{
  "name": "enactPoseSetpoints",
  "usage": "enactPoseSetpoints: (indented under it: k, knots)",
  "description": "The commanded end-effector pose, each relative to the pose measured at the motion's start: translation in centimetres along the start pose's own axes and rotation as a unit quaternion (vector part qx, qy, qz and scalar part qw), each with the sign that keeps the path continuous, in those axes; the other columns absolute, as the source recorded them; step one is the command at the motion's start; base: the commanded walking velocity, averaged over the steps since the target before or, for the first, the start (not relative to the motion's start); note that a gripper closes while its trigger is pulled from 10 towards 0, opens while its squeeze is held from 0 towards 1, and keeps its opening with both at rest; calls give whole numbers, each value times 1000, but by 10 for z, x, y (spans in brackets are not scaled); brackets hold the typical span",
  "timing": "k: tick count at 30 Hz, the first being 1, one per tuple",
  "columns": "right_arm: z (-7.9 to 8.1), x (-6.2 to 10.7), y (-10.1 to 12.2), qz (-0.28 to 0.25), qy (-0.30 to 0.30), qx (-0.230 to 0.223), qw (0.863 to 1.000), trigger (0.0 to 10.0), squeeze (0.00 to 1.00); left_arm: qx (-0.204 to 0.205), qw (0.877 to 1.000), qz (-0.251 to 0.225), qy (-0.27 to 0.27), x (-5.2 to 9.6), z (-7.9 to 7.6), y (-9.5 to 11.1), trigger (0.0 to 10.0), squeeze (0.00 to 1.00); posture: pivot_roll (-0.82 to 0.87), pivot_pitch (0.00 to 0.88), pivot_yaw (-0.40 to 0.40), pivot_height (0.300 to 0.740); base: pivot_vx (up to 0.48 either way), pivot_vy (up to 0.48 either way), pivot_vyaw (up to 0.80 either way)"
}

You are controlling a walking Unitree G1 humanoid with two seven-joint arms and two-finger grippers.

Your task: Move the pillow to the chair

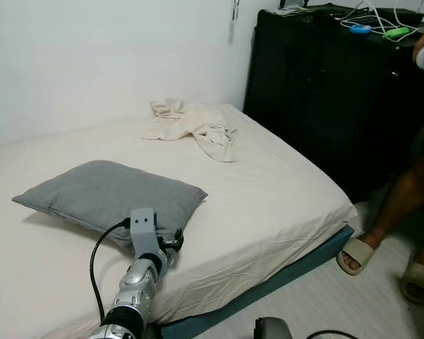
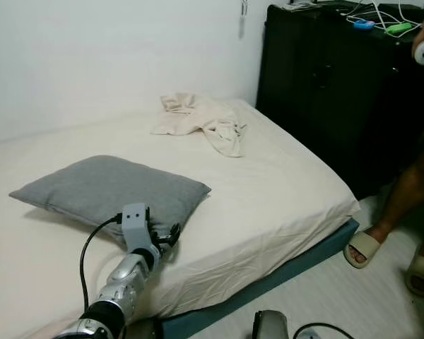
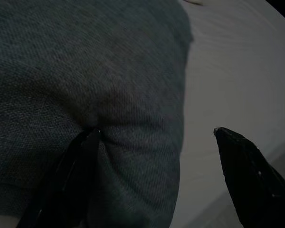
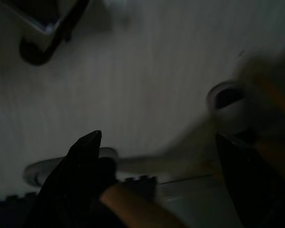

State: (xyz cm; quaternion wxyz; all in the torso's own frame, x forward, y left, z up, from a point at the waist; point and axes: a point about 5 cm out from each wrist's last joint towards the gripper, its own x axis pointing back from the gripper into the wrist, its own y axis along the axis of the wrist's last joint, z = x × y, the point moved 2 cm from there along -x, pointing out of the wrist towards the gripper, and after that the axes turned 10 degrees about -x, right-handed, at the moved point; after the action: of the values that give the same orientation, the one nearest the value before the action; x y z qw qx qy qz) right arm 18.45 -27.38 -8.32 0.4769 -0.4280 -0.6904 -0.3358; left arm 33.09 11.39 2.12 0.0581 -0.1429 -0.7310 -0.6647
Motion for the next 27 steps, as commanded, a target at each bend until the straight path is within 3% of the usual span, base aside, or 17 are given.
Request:
enactPoseSetpoints:
  k: [1, 2, 5, 6, 7, 9, 10, 11, 12, 14, 17, 19, 22, 23, 25, 26, 27]
  knots:
    - [-19, 11, 22, -1, -10, 25, 1000, 10000, 0, -3, 1000, 18, -14, 2, -5, -8, 10000, 0, -14, 41, -18, 583, 0, 0, 0]
    - [-19, 11, 22, -1, -10, 25, 1000, 10000, 0, -3, 1000, 18, -14, 2, -5, -8, 10000, 0, -14, 41, -18, 583, 0, 0, 0]
    - [-47, 25, 39, 8, -40, 52, 998, 10000, 0, -1, 1000, 20, -16, 2, -6, -9, 10000, 0, -15, 40, -22, 583, 0, 0, 0]
    - [-47, 25, 39, 8, -40, 52, 998, 10000, 0, -1, 1000, 20, -16, 2, -6, -9, 10000, 0, -15, 40, -22, 583, 0, 0, 0]
    - [-63, 31, 45, 8, -68, 57, 996, 10000, 0, 0, 1000, 20, -17, 2, -6, -9, 10000, 0, -15, 40, -23, 583, 0, 0, 0]
    - [-63, 31, 45, 8, -68, 57, 996, 10000, 0, 0, 1000, 20, -17, 2, -6, -9, 10000, 0, -15, 40, -23, 583, 0, 0, 0]
    - [-87, 44, 60, -24, -123, 45, 991, 10000, 0, 2, 1000, 21, -18, 2, -6, -9, 10000, 0, -19, 38, -24, 583, 0, 0, 0]
    - [-87, 44, 60, -24, -123, 45, 991, 10000, 0, 2, 1000, 21, -18, 2, -6, -9, 10000, 0, -19, 38, -24, 583, 0, 0, 0]
    - [-97, 52, 77, -77, -158, 30, 984, 10000, 0, 3, 1000, 21, -19, 2, -7, -9, 10000, 0, -25, 39, -23, 583, 0, 0, 0]
    - [-104, 70, 113, -208, -211, -12, 955, 10000, 0, 5, 1000, 21, -21, 1, -9, -9, 10000, 0, -22, 39, -25, 583, 0, 0, 0]
    - [-90, 93, 154, -372, -218, -56, 901, 10000, 0, 6, 1000, 18, -24, 1, -12, -8, 10000, 0, -26, 39, -21, 583, 0, 0, 0]
    - [-72, 101, 169, -438, -187, -93, 874, 10000, 0, 9, 1000, 16, -26, 1, -13, -7, 10000, 0, -28, 40, -21, 583, 0, 0, 0]
    - [-40, 106, 182, -502, -87, -173, 843, 10000, 0, 12, 1000, 12, -26, 1, -12, -6, 10000, 0, -23, 40, -23, 583, 0, 0, 0]
    - [-40, 106, 182, -502, -87, -173, 843, 10000, 0, 12, 1000, 12, -26, 1, -12, -6, 10000, 0, -23, 40, -23, 583, 0, 0, 0]
    - [-19, 108, 189, -524, 13, -245, 815, 10000, 0, 14, 1000, 10, -25, 1, -12, -6, 10000, 0, -24, 40, -21, 583, 0, 0, 0]
    - [12, 107, 192, -517, 168, -310, 780, 10000, 0, 16, 1000, 10, -24, 1, -11, -6, 10000, 0, -23, 41, -23, 583, 0, 0, 0]
    - [12, 107, 192, -517, 168, -310, 780, 10000, 0, 16, 1000, 10, -24, 1, -11, -6, 10000, 0, -23, 41, -23, 583, 0, 0, 0]
